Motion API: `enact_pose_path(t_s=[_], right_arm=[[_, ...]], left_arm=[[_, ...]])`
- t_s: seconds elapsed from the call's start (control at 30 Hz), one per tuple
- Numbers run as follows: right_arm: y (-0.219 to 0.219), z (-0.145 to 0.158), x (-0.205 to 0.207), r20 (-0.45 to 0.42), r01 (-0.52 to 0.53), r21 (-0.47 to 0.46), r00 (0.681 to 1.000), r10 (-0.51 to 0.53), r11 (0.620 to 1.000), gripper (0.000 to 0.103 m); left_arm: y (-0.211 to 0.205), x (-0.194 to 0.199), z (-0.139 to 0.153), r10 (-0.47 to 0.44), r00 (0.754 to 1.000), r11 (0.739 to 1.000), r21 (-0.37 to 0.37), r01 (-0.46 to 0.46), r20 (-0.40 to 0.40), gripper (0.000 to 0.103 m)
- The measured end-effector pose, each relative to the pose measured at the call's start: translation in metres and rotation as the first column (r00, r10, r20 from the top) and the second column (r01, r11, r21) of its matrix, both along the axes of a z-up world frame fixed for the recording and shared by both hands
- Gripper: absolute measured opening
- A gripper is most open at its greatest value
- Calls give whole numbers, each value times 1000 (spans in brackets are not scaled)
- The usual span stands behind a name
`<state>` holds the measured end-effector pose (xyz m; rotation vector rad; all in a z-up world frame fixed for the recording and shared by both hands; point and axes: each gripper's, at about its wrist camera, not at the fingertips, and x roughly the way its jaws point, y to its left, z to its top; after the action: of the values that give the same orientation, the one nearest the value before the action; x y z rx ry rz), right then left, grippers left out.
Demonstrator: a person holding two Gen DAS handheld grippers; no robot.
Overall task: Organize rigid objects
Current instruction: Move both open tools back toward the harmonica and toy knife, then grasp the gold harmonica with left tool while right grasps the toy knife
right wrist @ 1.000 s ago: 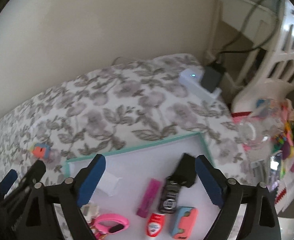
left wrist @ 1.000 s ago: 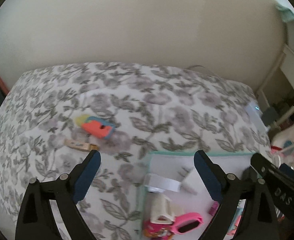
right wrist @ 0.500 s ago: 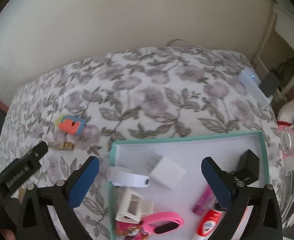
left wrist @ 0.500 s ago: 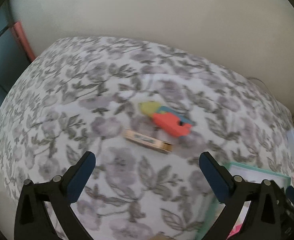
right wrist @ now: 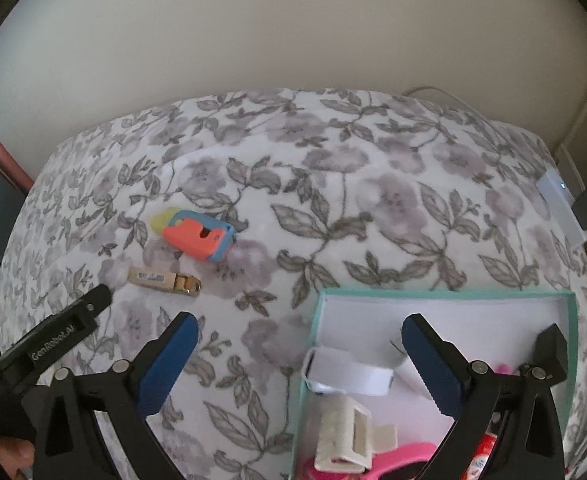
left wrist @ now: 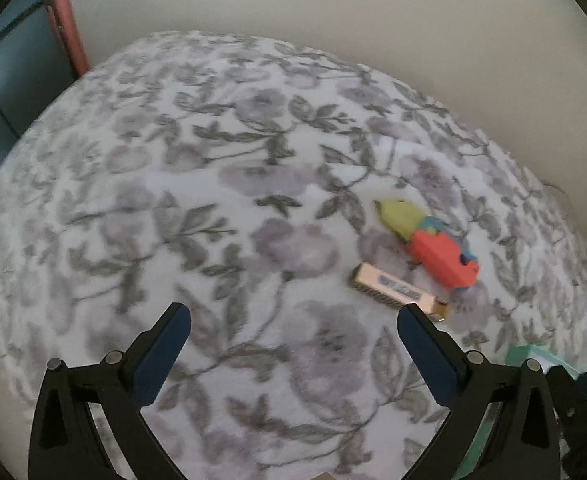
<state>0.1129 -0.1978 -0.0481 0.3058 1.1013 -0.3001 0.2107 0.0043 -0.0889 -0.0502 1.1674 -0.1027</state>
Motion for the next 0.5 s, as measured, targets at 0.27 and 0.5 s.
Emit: enact_pose_path(t_s=[0.27, 0.5], right_arm=[[-10, -5, 12, 13, 36, -3, 999, -36, 999, 103], [-18, -8, 19, 0, 58, 5, 998, -58, 998, 103]], left_arm=[[-41, 9, -12, -179, 981, 983, 60, 175, 77, 103], [-65, 10, -28, -290, 955, 956, 74, 285, 68, 103]])
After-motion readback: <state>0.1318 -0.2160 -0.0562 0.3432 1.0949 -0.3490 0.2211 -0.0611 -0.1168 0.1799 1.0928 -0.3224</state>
